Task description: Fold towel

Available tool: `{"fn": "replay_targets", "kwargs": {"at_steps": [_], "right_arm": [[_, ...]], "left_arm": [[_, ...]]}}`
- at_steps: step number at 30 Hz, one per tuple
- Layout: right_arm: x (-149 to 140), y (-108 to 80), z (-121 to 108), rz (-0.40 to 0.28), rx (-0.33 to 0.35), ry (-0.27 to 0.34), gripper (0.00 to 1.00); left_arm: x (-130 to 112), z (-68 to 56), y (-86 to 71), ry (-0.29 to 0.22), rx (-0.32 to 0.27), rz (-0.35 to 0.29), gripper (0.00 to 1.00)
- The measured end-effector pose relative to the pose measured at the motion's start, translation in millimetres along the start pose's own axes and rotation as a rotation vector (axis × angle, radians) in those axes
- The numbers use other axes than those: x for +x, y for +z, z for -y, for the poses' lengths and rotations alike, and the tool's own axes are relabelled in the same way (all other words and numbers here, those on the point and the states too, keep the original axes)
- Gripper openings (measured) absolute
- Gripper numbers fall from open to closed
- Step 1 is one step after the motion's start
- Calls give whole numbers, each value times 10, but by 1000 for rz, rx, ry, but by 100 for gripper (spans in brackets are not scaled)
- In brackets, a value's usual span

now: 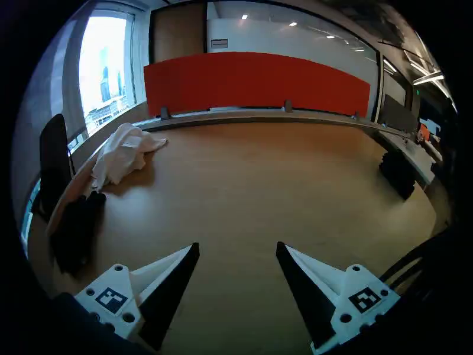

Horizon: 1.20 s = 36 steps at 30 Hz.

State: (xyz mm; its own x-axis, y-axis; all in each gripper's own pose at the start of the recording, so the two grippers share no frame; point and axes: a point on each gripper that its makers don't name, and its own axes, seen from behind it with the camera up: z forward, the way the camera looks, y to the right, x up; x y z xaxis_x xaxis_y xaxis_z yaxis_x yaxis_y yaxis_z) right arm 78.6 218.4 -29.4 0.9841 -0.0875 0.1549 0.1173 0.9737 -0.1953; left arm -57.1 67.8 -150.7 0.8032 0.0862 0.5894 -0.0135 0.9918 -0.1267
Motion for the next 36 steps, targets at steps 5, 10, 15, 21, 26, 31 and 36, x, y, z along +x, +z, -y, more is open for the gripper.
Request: {"fn": "replay_targets", "kwargs": {"at_steps": [5,10,15,21,26,31,36], "right_arm": [[18,24,67,-4,6,-20,100],[32,43,125,-1,10,-23,100],[46,50,163,1,8,-28,100],[53,32,263,6,27,-37,100],[132,27,366,-4,46,-23,100],[223,29,490,-17,65,-23,100],[309,36,633,-27,86,-26,100]], "left_arm": [[48,0,-4,-5,-4,-14,97],[118,13,9,-4,-7,-36,97],[234,38,25,-11,-4,-70,97],[411,120,66,-31,16,-114,97],[596,176,108,-42,20,-154,97],[833,271,147,-45,29,-200,97],[1076,368,188,-45,36,-244,97]]}}
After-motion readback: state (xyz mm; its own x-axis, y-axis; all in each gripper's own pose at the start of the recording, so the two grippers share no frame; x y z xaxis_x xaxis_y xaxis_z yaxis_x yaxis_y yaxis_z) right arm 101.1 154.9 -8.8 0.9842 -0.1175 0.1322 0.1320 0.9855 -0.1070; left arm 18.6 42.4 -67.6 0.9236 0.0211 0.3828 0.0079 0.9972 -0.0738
